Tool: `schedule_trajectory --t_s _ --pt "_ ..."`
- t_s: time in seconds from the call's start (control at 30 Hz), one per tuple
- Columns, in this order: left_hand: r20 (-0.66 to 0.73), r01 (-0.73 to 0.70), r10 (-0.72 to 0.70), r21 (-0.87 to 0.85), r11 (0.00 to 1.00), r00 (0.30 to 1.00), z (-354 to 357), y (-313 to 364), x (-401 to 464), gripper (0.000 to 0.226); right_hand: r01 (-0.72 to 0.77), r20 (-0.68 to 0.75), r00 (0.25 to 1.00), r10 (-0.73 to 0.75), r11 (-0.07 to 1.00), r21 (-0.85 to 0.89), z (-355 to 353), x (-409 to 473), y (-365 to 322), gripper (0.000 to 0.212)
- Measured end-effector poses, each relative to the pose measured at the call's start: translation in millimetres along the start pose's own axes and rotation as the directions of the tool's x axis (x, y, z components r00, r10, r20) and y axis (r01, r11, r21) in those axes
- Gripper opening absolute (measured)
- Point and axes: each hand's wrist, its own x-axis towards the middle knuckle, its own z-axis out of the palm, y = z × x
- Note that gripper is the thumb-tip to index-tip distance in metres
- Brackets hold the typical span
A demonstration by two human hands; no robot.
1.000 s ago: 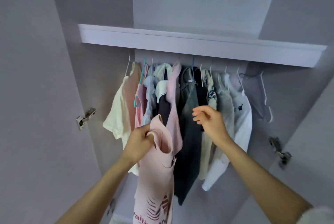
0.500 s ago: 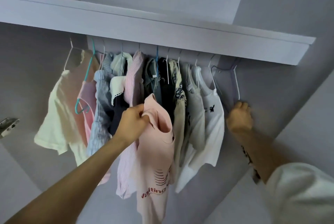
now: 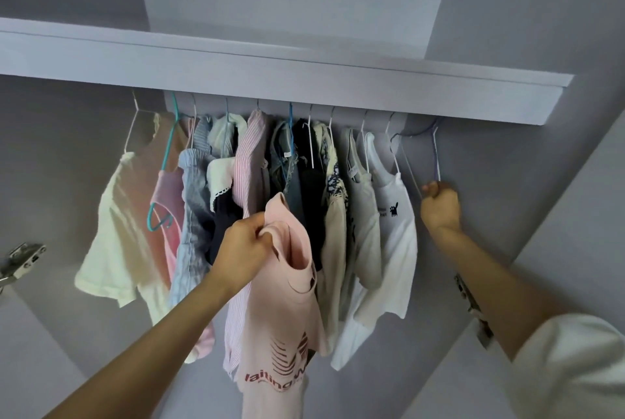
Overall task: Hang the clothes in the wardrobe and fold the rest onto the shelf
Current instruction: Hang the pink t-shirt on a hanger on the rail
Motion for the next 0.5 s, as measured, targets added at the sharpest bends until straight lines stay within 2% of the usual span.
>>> schedule_trajectory --t_s 0.23,0.5 --pt "0.002 -0.021 0.021 0.003 1.000 1.000 -11 14 -19 0.023 -0.056 0.033 0.998 0.051 0.981 0.184 -26 -3 -30 0.032" --pt "-0.024 -0.053 0.053 0.020 0.998 0.998 -24 24 -35 0.016 -0.093 0.073 0.994 0.079 0.973 0.212 -41 -32 -33 0.031"
